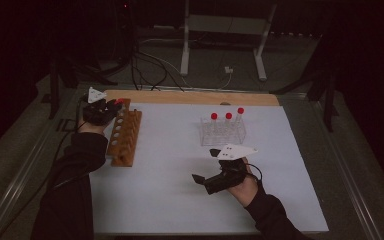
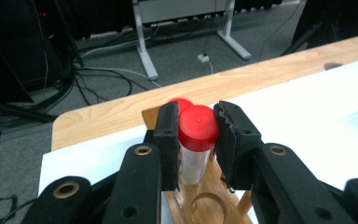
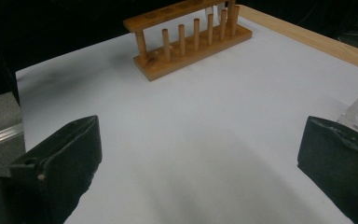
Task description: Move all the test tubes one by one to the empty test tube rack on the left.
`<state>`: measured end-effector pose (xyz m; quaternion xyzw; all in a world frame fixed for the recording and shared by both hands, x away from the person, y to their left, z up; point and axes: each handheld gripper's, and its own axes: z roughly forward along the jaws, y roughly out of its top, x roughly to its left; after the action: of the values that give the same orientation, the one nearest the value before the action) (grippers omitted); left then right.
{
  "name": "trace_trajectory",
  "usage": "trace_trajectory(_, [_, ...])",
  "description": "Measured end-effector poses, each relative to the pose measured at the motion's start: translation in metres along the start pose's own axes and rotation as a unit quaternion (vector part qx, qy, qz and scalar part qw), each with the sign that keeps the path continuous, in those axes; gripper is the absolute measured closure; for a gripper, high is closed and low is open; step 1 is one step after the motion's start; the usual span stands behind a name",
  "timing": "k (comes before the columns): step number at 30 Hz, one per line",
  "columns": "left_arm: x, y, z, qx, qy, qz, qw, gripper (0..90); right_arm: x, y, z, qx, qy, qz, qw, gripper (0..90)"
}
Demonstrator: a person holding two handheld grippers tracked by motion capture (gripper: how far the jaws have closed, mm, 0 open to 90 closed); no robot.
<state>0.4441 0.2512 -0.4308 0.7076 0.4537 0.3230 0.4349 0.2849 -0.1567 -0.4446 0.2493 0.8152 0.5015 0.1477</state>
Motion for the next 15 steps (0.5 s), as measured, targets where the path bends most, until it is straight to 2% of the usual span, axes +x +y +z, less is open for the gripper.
trace_trajectory(15, [-0.0029, -0.0043, 0.0069, 0.033, 0.004, 0.013, 0.9994, 72.0, -0.0030, -0.0007, -0.0005, 0.000, -0.002, 0.007, 1.0000, 0.0])
